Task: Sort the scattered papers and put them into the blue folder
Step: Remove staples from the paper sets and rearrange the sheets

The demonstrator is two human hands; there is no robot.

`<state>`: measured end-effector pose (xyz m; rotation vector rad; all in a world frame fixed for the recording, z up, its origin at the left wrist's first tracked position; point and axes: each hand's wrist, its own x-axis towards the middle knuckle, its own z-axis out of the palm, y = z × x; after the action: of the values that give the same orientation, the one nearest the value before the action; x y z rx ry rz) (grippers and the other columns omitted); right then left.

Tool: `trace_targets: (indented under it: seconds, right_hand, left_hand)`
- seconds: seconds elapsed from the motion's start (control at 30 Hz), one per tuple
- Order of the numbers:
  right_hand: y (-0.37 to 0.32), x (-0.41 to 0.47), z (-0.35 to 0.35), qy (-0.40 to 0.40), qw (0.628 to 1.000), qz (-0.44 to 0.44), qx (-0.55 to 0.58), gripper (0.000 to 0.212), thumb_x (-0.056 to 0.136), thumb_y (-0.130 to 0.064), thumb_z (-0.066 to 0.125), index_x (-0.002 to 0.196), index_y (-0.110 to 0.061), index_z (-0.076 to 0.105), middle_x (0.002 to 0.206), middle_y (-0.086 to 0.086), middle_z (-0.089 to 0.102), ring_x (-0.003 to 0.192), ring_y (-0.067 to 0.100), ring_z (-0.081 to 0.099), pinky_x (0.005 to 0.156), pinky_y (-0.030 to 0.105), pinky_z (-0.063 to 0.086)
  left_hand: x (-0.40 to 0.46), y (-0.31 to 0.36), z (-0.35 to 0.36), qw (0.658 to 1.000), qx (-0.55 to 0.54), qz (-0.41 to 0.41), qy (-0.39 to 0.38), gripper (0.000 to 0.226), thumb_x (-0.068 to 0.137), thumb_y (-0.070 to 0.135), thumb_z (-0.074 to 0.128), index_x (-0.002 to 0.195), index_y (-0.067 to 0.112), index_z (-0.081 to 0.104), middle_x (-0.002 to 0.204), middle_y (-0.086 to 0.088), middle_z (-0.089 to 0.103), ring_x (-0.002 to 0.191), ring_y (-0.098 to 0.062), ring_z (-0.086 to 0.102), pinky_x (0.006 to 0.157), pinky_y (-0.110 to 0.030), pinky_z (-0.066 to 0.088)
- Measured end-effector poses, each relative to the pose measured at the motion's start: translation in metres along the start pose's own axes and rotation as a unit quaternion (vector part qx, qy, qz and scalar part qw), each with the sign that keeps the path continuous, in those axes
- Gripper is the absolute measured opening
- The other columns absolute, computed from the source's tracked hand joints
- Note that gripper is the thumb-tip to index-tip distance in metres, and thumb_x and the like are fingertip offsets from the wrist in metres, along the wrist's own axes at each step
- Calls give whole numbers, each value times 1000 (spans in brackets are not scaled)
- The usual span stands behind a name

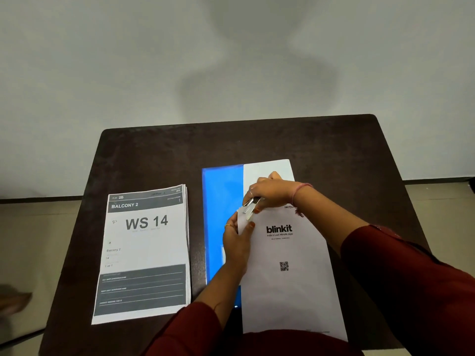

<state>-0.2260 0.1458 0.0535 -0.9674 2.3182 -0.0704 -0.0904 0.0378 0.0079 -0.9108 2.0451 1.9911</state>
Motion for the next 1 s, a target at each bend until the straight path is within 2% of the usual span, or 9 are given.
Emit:
trace_targets:
  seconds: [0.13, 0.2, 0.33, 0.43, 0.5, 0.57, 0.73, 0.93, 1.0]
  right_hand:
    - [22, -32, 21, 111, 985, 63, 119, 34, 94, -36, 54, 128, -35, 53, 128, -11, 56, 120, 15, 45, 95, 37, 27]
    - [34, -53, 41, 197, 951, 127, 202, 35, 93, -36, 56, 128, -34, 55, 127, -10, 57, 122, 15, 47, 96, 36, 29]
    - [42, -93, 84, 378, 792, 302, 371, 33, 91, -30, 60, 123, -23, 59, 122, 3, 58, 112, 22, 55, 100, 49, 40]
    - [39, -117, 106, 394, 704, 436, 399, 38, 93, -30, 57, 127, -13, 56, 128, 11, 50, 113, 28, 54, 101, 43, 43]
    - [37, -130, 116, 395, 673, 489, 390, 41, 93, -30, 58, 128, -9, 55, 129, 13, 48, 113, 29, 54, 97, 40, 44]
    - [36, -136, 127, 391, 671, 509, 370, 41, 92, -30, 58, 127, -8, 56, 127, 14, 48, 112, 30, 53, 95, 41, 46]
    - [33, -139, 138, 368, 692, 536, 313, 44, 92, -32, 57, 128, -7, 55, 124, 16, 50, 116, 31, 48, 93, 44, 48]
    - [30, -139, 141, 365, 691, 540, 311, 52, 91, -32, 59, 134, -5, 49, 127, 19, 48, 119, 36, 45, 94, 46, 45]
    - [26, -140, 142, 357, 691, 547, 309, 58, 90, -32, 60, 138, -5, 43, 130, 20, 46, 121, 36, 44, 95, 47, 44]
  left_hand:
    - [1, -1, 0, 1000, -7, -4, 0, 37, 91, 15, 62, 126, 11, 51, 115, -2, 60, 87, -6, 59, 65, -10, 52]
    - [1, -2, 0, 1000, -11, -7, 0, 33, 91, 15, 63, 122, 12, 52, 112, -4, 62, 86, -8, 61, 66, -14, 54]
    - [2, -3, -1, 1000, -23, -19, 1, 29, 88, 13, 66, 115, 10, 54, 106, -7, 65, 85, -14, 63, 62, -16, 55]
    - [3, -3, -3, 999, -20, -28, -6, 23, 89, 12, 64, 110, 12, 56, 102, -5, 66, 87, -17, 64, 68, -22, 56]
    - [3, -4, -5, 999, -11, -32, -14, 19, 89, 11, 63, 106, 16, 56, 101, -4, 66, 88, -20, 65, 75, -30, 57]
    - [3, -5, -7, 999, 10, -29, -22, 17, 88, 11, 63, 101, 19, 56, 102, -3, 67, 90, -21, 65, 80, -36, 57]
    - [-5, -8, -14, 998, 64, -11, -26, 17, 86, 11, 63, 101, 19, 59, 99, -2, 69, 91, -22, 66, 83, -37, 56]
    - [-40, -31, -35, 993, 112, -24, -21, 9, 87, 9, 61, 89, 17, 64, 88, -9, 69, 82, -21, 63, 73, -26, 50]
    - [-50, -39, -39, 993, 112, -26, -24, 8, 87, 10, 61, 92, 14, 65, 89, -13, 69, 85, -26, 64, 75, -30, 51]
